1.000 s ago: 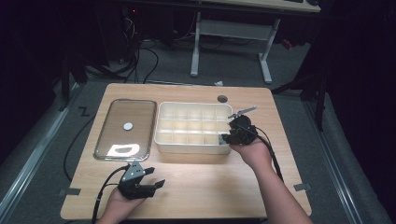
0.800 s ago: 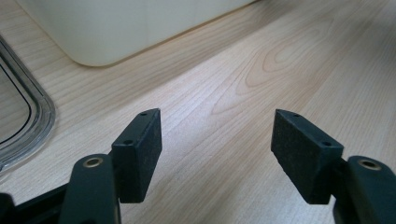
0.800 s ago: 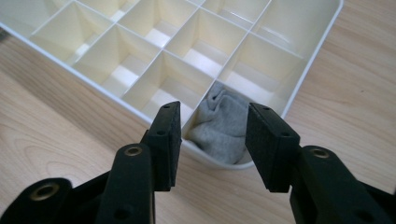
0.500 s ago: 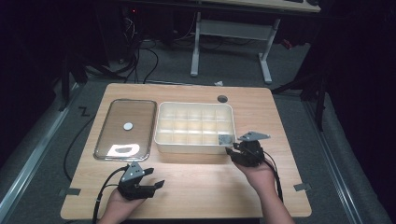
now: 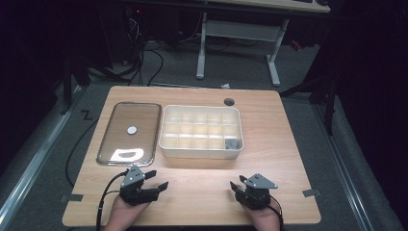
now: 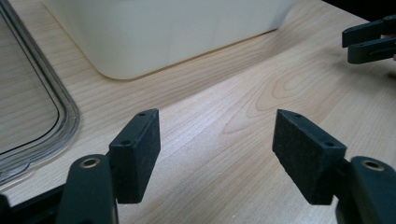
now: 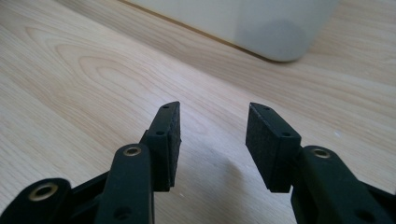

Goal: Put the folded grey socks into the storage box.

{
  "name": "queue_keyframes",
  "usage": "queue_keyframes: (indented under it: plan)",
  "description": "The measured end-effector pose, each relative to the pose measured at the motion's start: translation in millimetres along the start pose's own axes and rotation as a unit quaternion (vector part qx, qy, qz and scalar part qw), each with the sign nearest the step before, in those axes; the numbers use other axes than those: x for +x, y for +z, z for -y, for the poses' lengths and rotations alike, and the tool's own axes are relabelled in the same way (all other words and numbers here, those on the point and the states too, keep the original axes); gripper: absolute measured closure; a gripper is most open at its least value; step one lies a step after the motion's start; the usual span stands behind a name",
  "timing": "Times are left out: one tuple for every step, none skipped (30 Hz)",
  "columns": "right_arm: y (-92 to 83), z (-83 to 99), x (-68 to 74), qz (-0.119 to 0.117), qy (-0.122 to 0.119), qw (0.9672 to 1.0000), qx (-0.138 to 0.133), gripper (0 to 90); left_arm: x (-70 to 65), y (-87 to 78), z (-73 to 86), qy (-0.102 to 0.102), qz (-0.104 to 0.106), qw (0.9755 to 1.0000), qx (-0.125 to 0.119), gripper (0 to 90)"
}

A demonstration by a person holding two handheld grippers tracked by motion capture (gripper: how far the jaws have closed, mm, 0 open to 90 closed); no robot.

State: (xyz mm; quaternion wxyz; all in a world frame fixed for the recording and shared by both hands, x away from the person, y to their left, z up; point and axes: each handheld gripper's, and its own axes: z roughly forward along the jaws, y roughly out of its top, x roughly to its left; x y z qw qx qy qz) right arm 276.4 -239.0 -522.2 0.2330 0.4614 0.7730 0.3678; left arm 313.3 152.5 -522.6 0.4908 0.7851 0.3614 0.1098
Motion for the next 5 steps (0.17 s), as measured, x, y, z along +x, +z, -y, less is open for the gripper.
queue_keyframes:
  plan:
    - [-0.2, 0.8, -2.3, -0.003, 0.006, 1.0000, -0.003, 56.2, 0.1, 2.5, 1.6, -0.007, -0.004, 1.0000, 0.004, 32.8]
    - [-0.9, 1.8, -3.8, -0.006, 0.013, 0.9999, -0.008, 56.2, 0.0, 3.5, 2.5, -0.009, -0.004, 0.9999, 0.007, 32.8]
    - [-1.0, 1.9, -5.1, -0.009, 0.009, 0.9998, -0.012, 56.2, -0.6, 3.7, 2.8, -0.009, -0.004, 0.9999, 0.009, 32.7]
    - [-1.2, 1.9, -5.1, -0.007, 0.009, 0.9999, -0.011, 56.0, -1.1, 3.6, 3.1, -0.006, -0.004, 0.9999, 0.008, 32.6]
    - [-0.9, 2.0, -5.8, -0.002, 0.006, 0.9999, -0.008, 56.0, -1.1, 3.6, 3.1, -0.006, -0.004, 0.9999, 0.008, 32.5]
